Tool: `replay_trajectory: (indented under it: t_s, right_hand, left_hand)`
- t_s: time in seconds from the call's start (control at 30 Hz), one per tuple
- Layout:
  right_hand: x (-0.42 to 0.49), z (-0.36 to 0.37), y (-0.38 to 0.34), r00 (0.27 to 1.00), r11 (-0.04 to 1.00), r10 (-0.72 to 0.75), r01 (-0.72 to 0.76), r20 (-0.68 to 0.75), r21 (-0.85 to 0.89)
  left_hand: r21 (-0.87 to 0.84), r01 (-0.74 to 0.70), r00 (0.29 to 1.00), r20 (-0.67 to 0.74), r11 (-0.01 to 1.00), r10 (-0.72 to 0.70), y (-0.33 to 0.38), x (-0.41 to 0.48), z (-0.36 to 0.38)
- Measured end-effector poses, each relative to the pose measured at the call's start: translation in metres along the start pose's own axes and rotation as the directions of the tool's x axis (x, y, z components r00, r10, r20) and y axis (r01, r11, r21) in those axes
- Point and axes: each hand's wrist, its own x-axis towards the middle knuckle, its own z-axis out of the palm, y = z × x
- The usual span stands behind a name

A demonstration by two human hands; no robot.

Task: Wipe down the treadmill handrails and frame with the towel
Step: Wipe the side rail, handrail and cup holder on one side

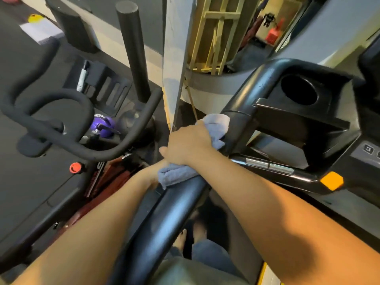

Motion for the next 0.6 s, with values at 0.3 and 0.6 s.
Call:
replay_trajectory:
  t_s: [0.3,0.6]
  right_hand:
    - [0.055,-0.006,0.02,0.854,0.99,0.075,-0.003,0.515,-0.141]
    - [-0.023,-0.007,0.009,0.994,0.997,-0.059,0.064,0.09,-0.052]
  left_hand:
    - [0.3,-0.118,-0.015,0.953,0.947,-0.303,-0.026,0.047,0.011]
    - [-0.159,-0.158,-0.616,0.787,0.974,0.029,-0.03,0.052,0.019]
